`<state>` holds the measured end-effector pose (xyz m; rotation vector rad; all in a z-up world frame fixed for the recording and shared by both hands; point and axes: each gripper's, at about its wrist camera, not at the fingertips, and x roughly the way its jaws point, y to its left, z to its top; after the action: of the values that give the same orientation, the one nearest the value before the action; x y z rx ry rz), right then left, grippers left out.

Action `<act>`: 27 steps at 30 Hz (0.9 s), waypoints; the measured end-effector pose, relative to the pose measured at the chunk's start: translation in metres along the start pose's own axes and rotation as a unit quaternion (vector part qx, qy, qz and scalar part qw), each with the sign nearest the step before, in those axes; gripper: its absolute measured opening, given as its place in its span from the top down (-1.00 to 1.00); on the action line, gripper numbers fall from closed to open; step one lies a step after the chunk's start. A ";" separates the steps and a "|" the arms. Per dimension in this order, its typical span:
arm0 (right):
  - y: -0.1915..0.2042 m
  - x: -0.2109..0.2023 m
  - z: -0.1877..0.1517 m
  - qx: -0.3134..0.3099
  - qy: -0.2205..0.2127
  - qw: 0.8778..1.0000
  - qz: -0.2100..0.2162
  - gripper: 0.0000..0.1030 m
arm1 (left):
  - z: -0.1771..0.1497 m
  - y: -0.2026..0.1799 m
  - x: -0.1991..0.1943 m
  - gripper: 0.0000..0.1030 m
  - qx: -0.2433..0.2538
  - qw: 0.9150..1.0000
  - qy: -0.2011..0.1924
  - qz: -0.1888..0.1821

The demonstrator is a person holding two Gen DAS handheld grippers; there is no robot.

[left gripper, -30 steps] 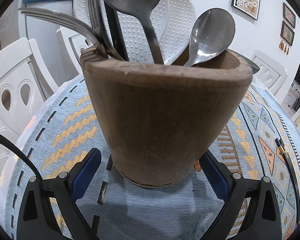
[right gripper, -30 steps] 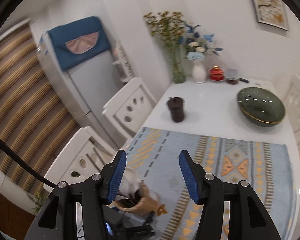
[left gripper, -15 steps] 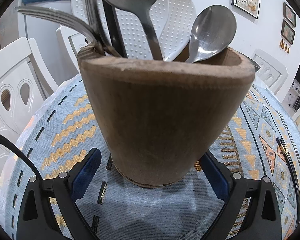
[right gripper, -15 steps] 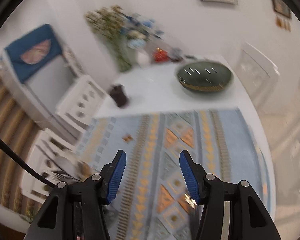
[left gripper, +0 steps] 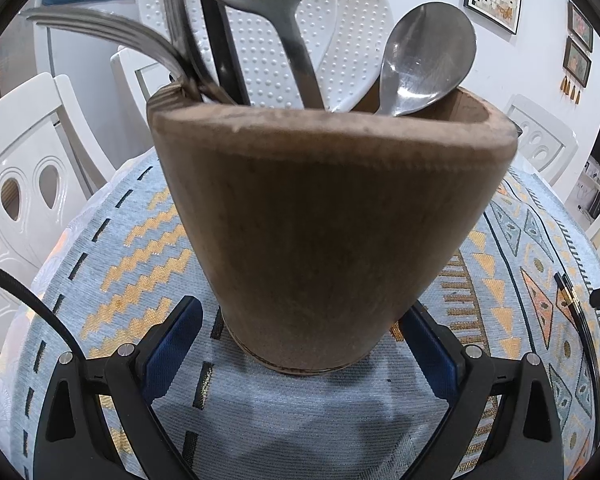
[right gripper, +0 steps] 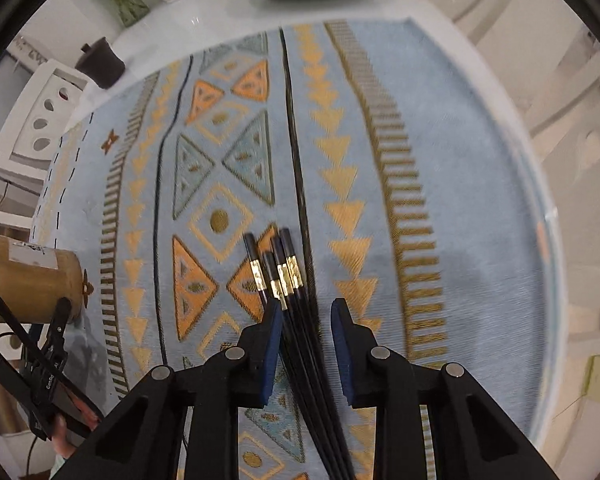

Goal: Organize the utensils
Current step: 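Grasp one black chopstick with the right tool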

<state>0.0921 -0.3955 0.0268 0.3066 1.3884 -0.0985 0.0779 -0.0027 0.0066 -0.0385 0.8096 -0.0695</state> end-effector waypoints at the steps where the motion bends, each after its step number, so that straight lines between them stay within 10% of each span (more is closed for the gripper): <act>1: -0.001 0.004 0.000 -0.001 0.001 1.000 -0.003 0.54 | 0.000 0.000 0.001 -0.93 0.000 1.000 0.001 0.000; 27: -0.003 0.026 -0.014 -0.076 0.074 0.993 -0.051 0.68 | -0.002 0.004 0.009 -0.92 -0.002 1.000 0.005 -0.003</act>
<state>0.0829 -0.3914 -0.0010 0.1166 1.5494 -0.0550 0.0830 0.0008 -0.0013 -0.0448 0.8204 -0.0731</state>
